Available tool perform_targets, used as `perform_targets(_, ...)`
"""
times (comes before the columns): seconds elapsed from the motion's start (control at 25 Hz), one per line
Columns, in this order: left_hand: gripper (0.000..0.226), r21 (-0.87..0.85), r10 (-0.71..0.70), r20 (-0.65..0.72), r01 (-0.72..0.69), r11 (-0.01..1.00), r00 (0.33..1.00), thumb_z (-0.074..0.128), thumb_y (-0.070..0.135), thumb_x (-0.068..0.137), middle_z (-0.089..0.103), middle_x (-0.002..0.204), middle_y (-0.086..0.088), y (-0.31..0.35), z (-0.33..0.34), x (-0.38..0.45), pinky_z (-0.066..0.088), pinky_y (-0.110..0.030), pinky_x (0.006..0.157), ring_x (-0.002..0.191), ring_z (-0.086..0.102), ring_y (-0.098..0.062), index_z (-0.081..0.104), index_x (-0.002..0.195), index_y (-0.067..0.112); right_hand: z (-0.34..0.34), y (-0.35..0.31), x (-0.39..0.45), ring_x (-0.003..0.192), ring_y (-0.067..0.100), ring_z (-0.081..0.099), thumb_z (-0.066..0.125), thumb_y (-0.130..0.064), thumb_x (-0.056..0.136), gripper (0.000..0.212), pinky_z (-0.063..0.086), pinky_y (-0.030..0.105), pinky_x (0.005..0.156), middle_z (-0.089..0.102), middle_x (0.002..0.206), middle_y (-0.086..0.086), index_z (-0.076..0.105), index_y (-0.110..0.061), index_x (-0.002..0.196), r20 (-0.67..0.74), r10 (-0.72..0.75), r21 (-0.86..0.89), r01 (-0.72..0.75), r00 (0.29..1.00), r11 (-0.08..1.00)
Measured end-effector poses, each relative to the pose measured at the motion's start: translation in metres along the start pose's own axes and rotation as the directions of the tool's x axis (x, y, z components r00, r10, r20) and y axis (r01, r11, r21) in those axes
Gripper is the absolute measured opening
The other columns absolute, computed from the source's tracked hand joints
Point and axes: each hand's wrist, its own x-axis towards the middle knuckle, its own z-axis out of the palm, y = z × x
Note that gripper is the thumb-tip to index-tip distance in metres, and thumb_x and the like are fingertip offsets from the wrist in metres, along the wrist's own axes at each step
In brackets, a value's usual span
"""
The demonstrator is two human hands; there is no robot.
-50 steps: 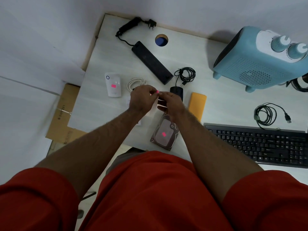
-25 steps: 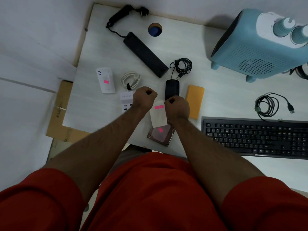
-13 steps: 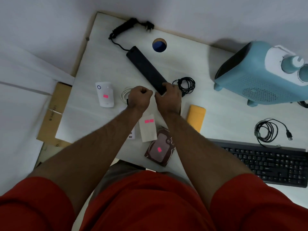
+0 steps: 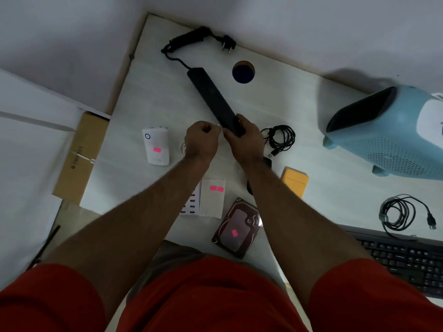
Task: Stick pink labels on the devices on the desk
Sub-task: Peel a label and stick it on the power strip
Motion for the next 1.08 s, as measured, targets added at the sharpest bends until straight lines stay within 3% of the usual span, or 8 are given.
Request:
perform_targets(0.04,0.013,-0.022,-0.001,-0.015,0.001,1.000,1.000,0.063,0.026,0.082,0.066,0.073,0.003,0.001,-0.001,-0.001,0.057,-0.039,0.073,0.075,0.063,-0.019,0.066,0.070,0.021,-0.002,-0.002,-0.003,0.108,0.019,0.064,0.069,-0.034,0.091,0.052,0.054,0.029,0.085,0.068,0.122,0.006,0.058,-0.013,0.138,0.054,0.134,0.278,-0.144,0.989,0.950)
perform_targets(0.12,0.011,-0.061,0.000,-0.044,-0.002,0.998,0.999,0.063,0.028,0.079,0.067,0.073,0.003,0.003,-0.003,-0.005,0.058,-0.041,0.074,0.075,0.064,-0.019,0.067,0.069,0.025,-0.007,-0.007,-0.012,0.099,0.021,0.066,0.064,-0.035,0.095,0.042,0.058,0.031,0.077,0.070,0.113,0.008,0.064,-0.010,0.129,0.268,0.310,0.627,-0.409,0.912,0.663)
perform_targets(0.2,0.009,-0.074,0.018,-0.053,-0.022,0.997,0.998,0.063,0.024,0.081,0.066,0.072,0.003,0.004,-0.005,-0.011,0.059,-0.042,0.074,0.072,0.063,-0.018,0.068,0.074,0.020,-0.008,-0.009,-0.024,0.088,0.021,0.066,0.056,-0.040,0.099,0.041,0.057,0.032,0.070,0.071,0.103,0.011,0.066,-0.009,0.122,0.437,0.344,0.667,-0.556,0.831,0.496)
perform_targets(0.32,0.009,0.045,0.145,-0.063,-0.142,0.989,0.987,0.062,0.023,0.086,0.068,0.077,0.004,0.005,-0.011,-0.023,0.058,-0.035,0.072,0.073,0.063,-0.014,0.068,0.083,0.017,-0.009,-0.013,-0.040,0.074,0.018,0.064,0.045,-0.043,0.102,0.041,0.053,0.028,0.061,0.073,0.087,0.009,0.068,-0.010,0.110,0.529,0.320,0.685,-0.619,0.786,0.386)
perform_targets(0.52,0.015,0.277,0.472,0.049,-0.466,0.840,0.880,0.059,0.020,0.090,0.069,0.088,-0.006,-0.001,-0.025,-0.038,0.045,-0.010,0.068,0.078,0.062,-0.013,0.067,0.092,0.008,-0.010,-0.023,-0.055,0.073,0.018,0.063,0.044,-0.040,0.103,0.036,0.050,0.025,0.057,0.071,0.087,0.008,0.068,-0.014,0.109,0.521,0.310,0.710,-0.606,0.795,0.358)
perform_targets(0.8,0.019,0.417,0.619,0.125,-0.607,0.676,0.775,0.057,0.025,0.088,0.068,0.082,-0.005,-0.010,-0.030,-0.043,0.054,-0.033,0.074,0.076,0.060,-0.017,0.067,0.087,0.009,-0.012,-0.028,-0.063,0.074,0.014,0.065,0.044,-0.042,0.102,0.037,0.052,0.026,0.065,0.070,0.095,0.007,0.065,-0.014,0.115,0.516,0.306,0.712,-0.600,0.800,0.364)
perform_targets(0.92,0.019,0.425,0.623,0.103,-0.600,0.677,0.776,0.057,0.025,0.088,0.068,0.084,-0.007,-0.011,-0.031,-0.046,0.054,-0.033,0.076,0.078,0.060,-0.017,0.067,0.089,0.009,-0.010,-0.029,-0.065,0.080,0.016,0.064,0.045,-0.042,0.102,0.038,0.053,0.027,0.068,0.069,0.099,0.009,0.065,-0.014,0.117,0.512,0.307,0.716,-0.596,0.802,0.362)
perform_targets(1.08,0.020,0.400,0.619,0.060,-0.587,0.704,0.783,0.058,0.025,0.088,0.069,0.087,-0.007,-0.011,-0.033,-0.048,0.051,-0.029,0.076,0.081,0.060,-0.018,0.067,0.090,0.007,-0.012,-0.032,-0.066,0.069,0.013,0.067,0.045,-0.042,0.102,0.043,0.052,0.027,0.065,0.069,0.095,0.008,0.062,-0.011,0.126,0.508,0.316,0.706,-0.598,0.801,0.379)
